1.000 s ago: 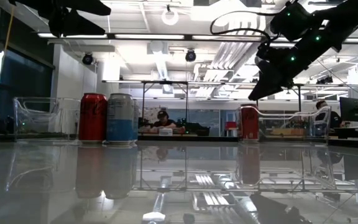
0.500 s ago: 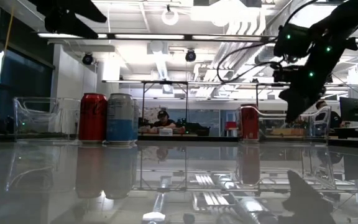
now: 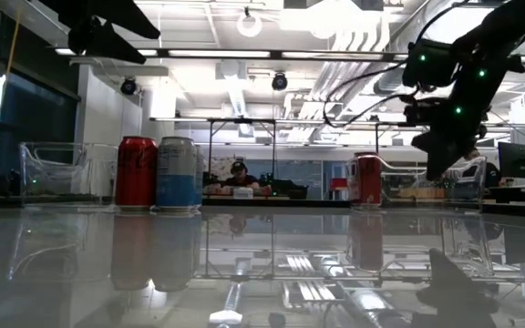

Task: Sort soda cans
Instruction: Adjust the right transparent bin, then put the left red/black soda can into the right transparent bin

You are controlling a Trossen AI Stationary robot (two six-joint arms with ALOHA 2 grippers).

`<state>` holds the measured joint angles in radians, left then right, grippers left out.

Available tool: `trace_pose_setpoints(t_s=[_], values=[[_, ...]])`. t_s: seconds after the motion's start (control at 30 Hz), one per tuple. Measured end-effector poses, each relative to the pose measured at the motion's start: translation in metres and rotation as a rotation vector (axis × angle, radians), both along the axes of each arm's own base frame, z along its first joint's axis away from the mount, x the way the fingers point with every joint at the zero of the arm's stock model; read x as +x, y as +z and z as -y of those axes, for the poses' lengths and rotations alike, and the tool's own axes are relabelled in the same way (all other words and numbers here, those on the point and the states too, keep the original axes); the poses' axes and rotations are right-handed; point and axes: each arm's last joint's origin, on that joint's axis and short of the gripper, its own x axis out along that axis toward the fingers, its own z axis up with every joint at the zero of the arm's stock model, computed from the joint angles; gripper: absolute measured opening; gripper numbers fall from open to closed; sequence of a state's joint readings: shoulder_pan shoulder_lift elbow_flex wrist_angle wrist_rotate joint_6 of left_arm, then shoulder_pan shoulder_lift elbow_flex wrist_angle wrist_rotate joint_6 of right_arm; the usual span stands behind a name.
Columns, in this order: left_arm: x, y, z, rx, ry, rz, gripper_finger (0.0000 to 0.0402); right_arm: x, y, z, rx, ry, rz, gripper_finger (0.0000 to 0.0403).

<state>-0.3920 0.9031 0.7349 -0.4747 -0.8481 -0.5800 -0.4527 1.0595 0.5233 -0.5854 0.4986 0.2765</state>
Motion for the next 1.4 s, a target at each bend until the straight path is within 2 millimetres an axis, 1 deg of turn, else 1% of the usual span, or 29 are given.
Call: trace_pose_setpoints(t_s=[0.13, 0.2, 0.27, 0.37, 0.43, 0.53, 0.63, 0.7, 0.77, 0.87, 0.97, 1.17, 1.3, 1.4], values=[[0.001, -0.001, 0.000, -0.025, -0.026, -0.008, 0.0349, 0.010, 0.006, -0.009, 0.066, 0.081, 0.072, 0.0098], [0.001, -0.001, -0.003, -0.052, -0.012, -0.003, 0.0349, 0.017, 0.011, -0.014, 0.053, 0.114, 0.111, 0.0098], [0.001, 0.001, -0.010, -0.082, 0.008, -0.036, 0.0349, 0.025, 0.015, -0.018, 0.025, 0.154, 0.174, 0.0098], [0.000, 0.011, -0.024, -0.135, -0.006, -0.143, 0.0349, 0.037, 0.023, -0.024, -0.032, 0.236, 0.271, 0.0098], [0.000, 0.020, -0.032, -0.119, -0.066, -0.249, 0.0349, 0.044, 0.028, -0.027, -0.072, 0.288, 0.322, 0.0098], [0.007, 0.035, -0.042, -0.053, -0.211, -0.364, 0.0349, 0.050, 0.034, -0.030, -0.114, 0.341, 0.373, 0.0098], [0.017, 0.040, -0.053, -0.003, -0.374, -0.530, 0.0349, 0.053, 0.036, -0.033, -0.129, 0.368, 0.392, 0.0098], [0.022, 0.037, -0.063, -0.004, -0.413, -0.668, 0.0349, 0.054, 0.035, -0.034, -0.134, 0.376, 0.404, 0.0098], [0.028, 0.032, -0.077, -0.029, -0.391, -0.790, 0.0349, 0.053, 0.033, -0.036, -0.130, 0.382, 0.398, 0.0098], [0.036, 0.022, -0.098, -0.071, -0.354, -0.919, 0.0349, 0.051, 0.027, -0.038, -0.116, 0.382, 0.391, 0.0098], [0.045, 0.013, -0.119, -0.095, -0.353, -0.963, 0.0349, 0.050, 0.022, -0.041, -0.101, 0.382, 0.388, 0.0098], [0.049, -0.003, -0.153, -0.120, -0.356, -1.019, 0.0349, 0.051, 0.020, -0.050, -0.075, 0.406, 0.399, 0.0098], [0.049, -0.009, -0.167, -0.130, -0.346, -1.039, 0.0349, 0.052, 0.020, -0.057, -0.069, 0.441, 0.401, 0.0098], [0.049, -0.017, -0.173, -0.165, -0.378, -1.035, 0.0349, 0.053, 0.020, -0.061, -0.064, 0.462, 0.403, 0.0098]])
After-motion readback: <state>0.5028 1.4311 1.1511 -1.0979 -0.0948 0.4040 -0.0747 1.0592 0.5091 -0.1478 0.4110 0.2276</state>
